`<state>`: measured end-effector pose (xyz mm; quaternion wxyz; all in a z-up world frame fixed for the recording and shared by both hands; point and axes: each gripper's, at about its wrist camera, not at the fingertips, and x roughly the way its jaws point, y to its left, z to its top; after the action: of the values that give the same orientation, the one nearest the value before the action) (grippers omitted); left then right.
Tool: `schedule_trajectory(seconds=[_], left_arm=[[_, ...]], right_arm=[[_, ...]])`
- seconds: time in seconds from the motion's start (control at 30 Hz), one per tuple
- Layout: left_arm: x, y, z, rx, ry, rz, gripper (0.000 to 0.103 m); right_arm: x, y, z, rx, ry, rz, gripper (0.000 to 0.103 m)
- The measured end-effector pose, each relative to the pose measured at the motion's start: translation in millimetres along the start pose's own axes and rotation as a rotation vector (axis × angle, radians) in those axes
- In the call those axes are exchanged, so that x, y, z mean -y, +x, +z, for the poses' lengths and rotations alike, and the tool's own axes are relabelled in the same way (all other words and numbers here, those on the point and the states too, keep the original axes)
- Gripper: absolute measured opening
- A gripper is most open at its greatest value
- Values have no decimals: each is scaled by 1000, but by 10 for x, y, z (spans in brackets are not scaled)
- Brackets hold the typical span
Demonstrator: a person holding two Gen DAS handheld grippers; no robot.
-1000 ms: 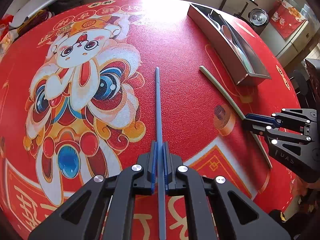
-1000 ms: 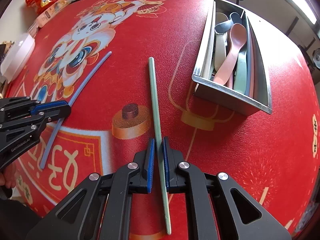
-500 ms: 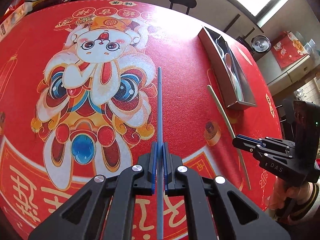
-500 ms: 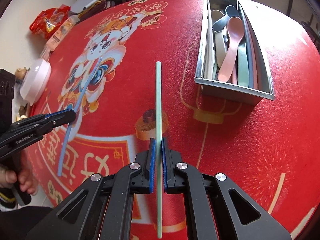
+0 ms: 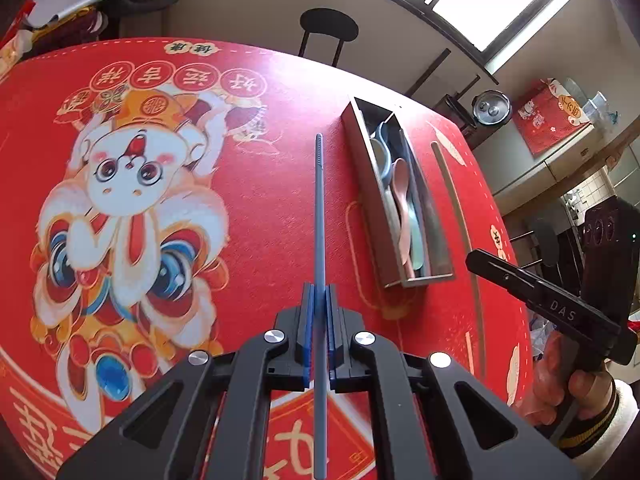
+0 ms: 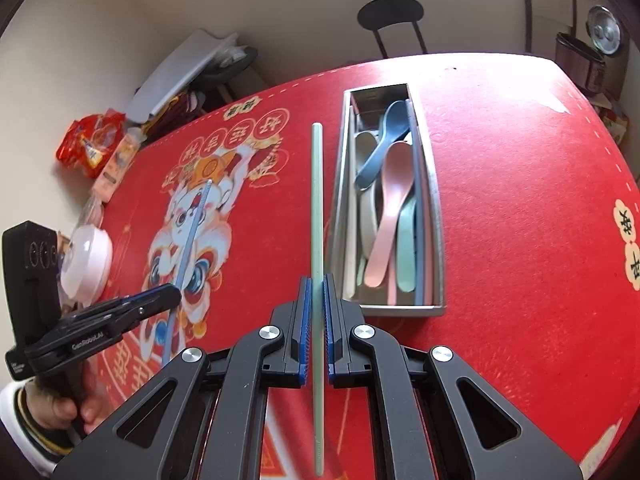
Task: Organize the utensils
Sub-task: 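Lift the green and blue chopsticks and carry them toward the caddy, then lower both chopsticks into the caddy and open both tools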
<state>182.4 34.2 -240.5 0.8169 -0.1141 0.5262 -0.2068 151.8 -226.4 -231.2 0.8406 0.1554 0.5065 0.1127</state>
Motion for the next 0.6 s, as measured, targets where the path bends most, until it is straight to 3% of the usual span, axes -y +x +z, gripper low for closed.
schedule_trajectory(seconds=[0.33,0.6], left_arm=[[610,544,675,20,24,-50,5],[751,991,1107,6,-29,-61,5]], right_arm=[[372,230,518,30,60,-50,6],[563,460,816,35,72,-81,6]])
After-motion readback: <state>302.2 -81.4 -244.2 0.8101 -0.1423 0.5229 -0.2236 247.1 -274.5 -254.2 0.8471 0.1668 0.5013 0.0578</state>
